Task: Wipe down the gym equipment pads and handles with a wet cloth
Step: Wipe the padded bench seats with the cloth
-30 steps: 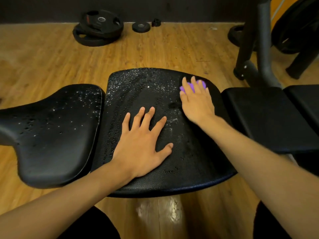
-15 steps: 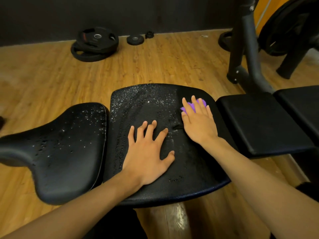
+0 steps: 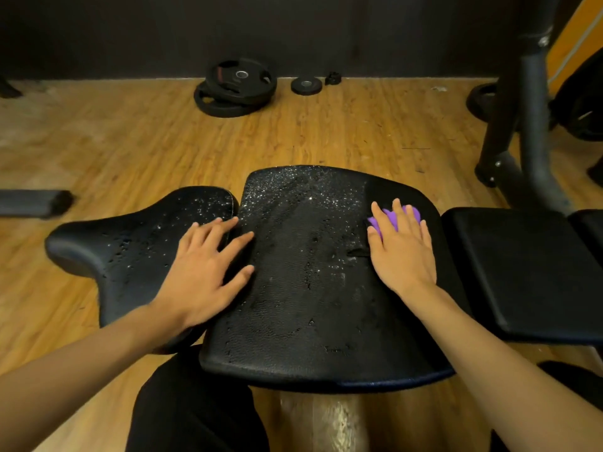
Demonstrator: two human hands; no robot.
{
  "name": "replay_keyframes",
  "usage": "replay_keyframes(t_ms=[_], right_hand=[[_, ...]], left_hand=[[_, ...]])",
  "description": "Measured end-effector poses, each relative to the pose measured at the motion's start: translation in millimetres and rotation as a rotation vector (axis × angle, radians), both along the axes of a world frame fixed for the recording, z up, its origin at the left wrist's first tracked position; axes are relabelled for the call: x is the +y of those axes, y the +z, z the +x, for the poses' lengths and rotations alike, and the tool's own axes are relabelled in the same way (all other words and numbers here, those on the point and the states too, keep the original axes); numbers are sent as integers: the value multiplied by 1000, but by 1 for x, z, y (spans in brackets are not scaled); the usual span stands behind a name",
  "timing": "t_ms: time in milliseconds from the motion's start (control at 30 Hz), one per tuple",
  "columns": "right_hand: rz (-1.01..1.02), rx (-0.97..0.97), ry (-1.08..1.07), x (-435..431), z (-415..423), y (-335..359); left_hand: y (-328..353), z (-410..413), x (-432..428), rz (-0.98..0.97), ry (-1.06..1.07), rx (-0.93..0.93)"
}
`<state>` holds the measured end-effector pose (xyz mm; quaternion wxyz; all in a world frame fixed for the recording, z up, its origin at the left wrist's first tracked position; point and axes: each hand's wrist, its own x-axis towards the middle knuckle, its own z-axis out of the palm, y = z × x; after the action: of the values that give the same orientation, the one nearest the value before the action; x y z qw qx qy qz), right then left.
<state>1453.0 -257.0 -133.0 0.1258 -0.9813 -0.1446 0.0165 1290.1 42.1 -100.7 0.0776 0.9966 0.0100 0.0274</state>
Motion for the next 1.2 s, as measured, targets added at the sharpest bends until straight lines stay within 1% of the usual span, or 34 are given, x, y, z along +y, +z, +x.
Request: replay_keyframes(t_ms=[133, 233, 300, 367, 533, 600, 633, 700, 800, 867, 900, 967, 1067, 1133, 1200], right_hand=[[10, 19, 21, -10, -25, 6], [-35, 27, 28, -22, -69, 14], [-64, 43, 56, -24, -79, 15], [-43, 41, 80, -19, -56, 14], [52, -19, 44, 25, 63, 7], [77, -15, 23, 38, 86, 7], [89, -5, 26, 39, 83, 7], [138, 9, 53, 27, 53, 6], [193, 59, 83, -8, -38, 14], [161, 102, 117, -26, -79, 17], [135, 102, 143, -28, -78, 16], [94, 49, 166, -16, -41, 14], [88, -22, 132, 24, 51, 8], [94, -11, 112, 52, 104, 15], [98, 32, 85, 68, 131, 21]], left_hand=[[-8, -16, 19, 19, 52, 9], [-9, -15, 16, 29, 78, 2], [-9, -13, 13, 41, 85, 18], [-9, -12, 12, 70, 66, 41], [-11, -9, 15, 116, 44, 73], [-12, -9, 16, 134, 45, 78], [-12, -9, 15, 139, 48, 78], [-12, -11, 14, 137, 57, 80], [-10, -11, 12, 143, 51, 90], [-9, -10, 11, 154, 44, 99], [-9, -9, 11, 157, 45, 101], [-8, -8, 10, 168, 47, 111], [-8, -7, 11, 183, 42, 116], [-9, -6, 11, 192, 39, 121], [-10, -5, 11, 201, 41, 129]])
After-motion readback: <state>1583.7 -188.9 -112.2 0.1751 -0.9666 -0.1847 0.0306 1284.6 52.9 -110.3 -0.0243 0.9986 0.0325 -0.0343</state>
